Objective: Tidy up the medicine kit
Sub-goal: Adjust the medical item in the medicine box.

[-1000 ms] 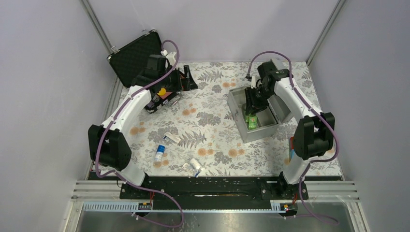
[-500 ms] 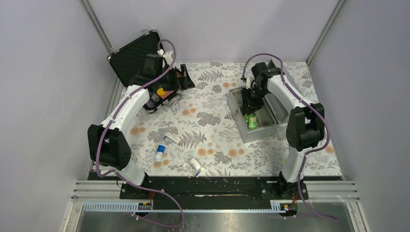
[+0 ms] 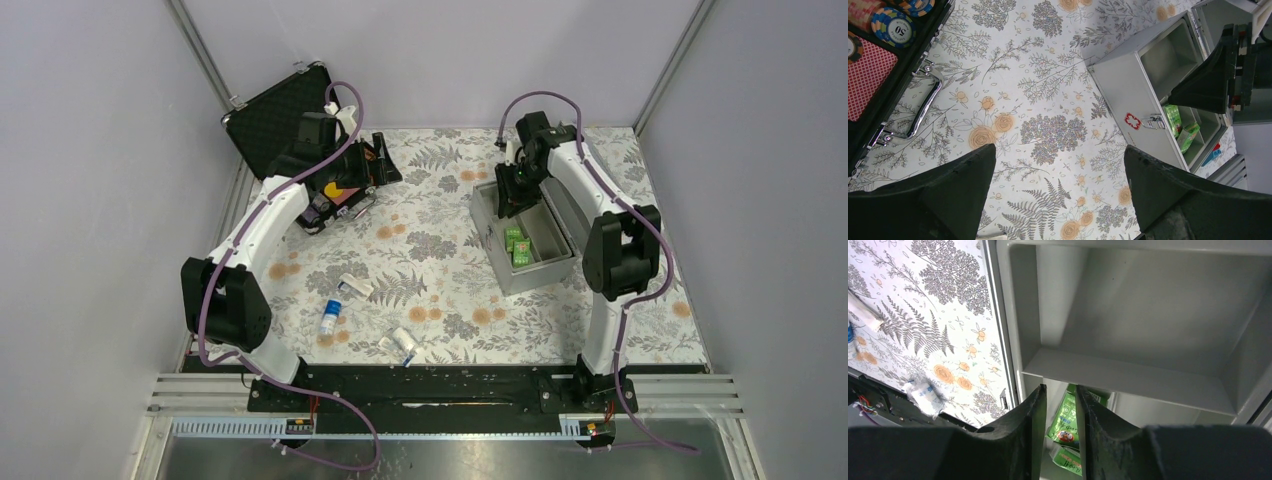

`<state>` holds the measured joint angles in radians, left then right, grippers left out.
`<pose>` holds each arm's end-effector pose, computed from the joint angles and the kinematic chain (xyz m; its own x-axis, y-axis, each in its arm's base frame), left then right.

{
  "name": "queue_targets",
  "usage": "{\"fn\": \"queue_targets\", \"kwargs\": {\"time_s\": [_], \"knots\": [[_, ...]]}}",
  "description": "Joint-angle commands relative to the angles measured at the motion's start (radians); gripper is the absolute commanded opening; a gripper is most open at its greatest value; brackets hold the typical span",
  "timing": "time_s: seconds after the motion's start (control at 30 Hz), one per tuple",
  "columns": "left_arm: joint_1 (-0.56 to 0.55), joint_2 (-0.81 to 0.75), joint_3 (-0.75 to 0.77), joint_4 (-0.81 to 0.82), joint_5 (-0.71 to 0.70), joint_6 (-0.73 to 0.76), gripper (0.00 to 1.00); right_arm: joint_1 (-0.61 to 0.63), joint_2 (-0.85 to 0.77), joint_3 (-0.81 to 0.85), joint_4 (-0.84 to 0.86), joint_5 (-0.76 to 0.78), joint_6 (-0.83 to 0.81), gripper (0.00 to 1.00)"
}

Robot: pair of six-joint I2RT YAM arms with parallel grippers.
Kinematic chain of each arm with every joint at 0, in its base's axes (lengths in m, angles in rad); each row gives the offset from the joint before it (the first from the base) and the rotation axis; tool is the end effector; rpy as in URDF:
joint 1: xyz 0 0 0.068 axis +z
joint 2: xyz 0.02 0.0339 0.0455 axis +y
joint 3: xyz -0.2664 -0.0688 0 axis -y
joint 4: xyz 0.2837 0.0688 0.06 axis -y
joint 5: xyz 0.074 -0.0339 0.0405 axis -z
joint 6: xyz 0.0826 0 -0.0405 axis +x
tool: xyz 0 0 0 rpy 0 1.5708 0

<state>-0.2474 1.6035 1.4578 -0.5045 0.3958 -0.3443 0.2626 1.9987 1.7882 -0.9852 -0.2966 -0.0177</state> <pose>0.4166 -0.1381 0.3070 -0.7292 -0.1371 -0.6705 0.2947 0.8214 -0.4884 0.4540 0.1470 0.2129 -0.8922 -0.2574 -0.3711 -0.3675 0.8913 0.2654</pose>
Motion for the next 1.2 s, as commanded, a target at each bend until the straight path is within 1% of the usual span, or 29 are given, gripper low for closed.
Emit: {"fn": "queue_targets", "kwargs": {"time_s": [0.0, 0.07, 0.1, 0.13, 0.2, 0.33, 0.57, 0.77, 0.9, 1.03, 1.17], "knots": [[0.009, -0.030, 0.014, 0.024, -0.012, 0.004, 0.99, 0.017, -0.070, 0.038, -0.027, 0.031, -0.025, 0.35], [0.012, -0.027, 0.016, 0.027, -0.012, 0.001, 0.99, 0.017, -0.121, -0.009, -0.037, 0.049, -0.026, 0.37], [0.014, -0.024, 0.017, 0.027, -0.011, -0.003, 0.99, 0.017, -0.147, -0.044, -0.038, 0.047, -0.021, 0.41], [0.016, -0.022, 0.018, 0.029, -0.008, -0.008, 0.99, 0.017, -0.167, -0.076, -0.038, 0.038, -0.014, 0.47], [0.020, -0.014, 0.020, 0.030, -0.003, -0.016, 0.99, 0.018, -0.195, -0.147, -0.037, 0.004, -0.005, 0.50], [0.025, 0.004, 0.030, 0.032, 0.010, -0.035, 0.99, 0.025, -0.212, -0.231, -0.025, -0.008, 0.002, 0.48], [0.028, 0.017, 0.038, 0.038, 0.018, -0.044, 0.99, 0.032, -0.208, -0.260, -0.057, -0.035, -0.002, 0.42], [0.030, 0.004, 0.006, 0.049, 0.016, -0.044, 0.99, 0.036, -0.207, -0.289, -0.048, -0.027, 0.001, 0.42], [0.031, 0.002, 0.001, 0.049, 0.017, -0.045, 0.99, 0.037, -0.178, -0.266, -0.028, 0.019, -0.004, 0.45], [0.031, 0.004, 0.005, 0.050, 0.016, -0.045, 0.99, 0.036, -0.141, -0.207, -0.017, 0.070, -0.014, 0.45], [0.031, 0.003, -0.001, 0.053, 0.017, -0.048, 0.99, 0.037, -0.115, -0.143, -0.011, 0.081, -0.015, 0.46]]}}
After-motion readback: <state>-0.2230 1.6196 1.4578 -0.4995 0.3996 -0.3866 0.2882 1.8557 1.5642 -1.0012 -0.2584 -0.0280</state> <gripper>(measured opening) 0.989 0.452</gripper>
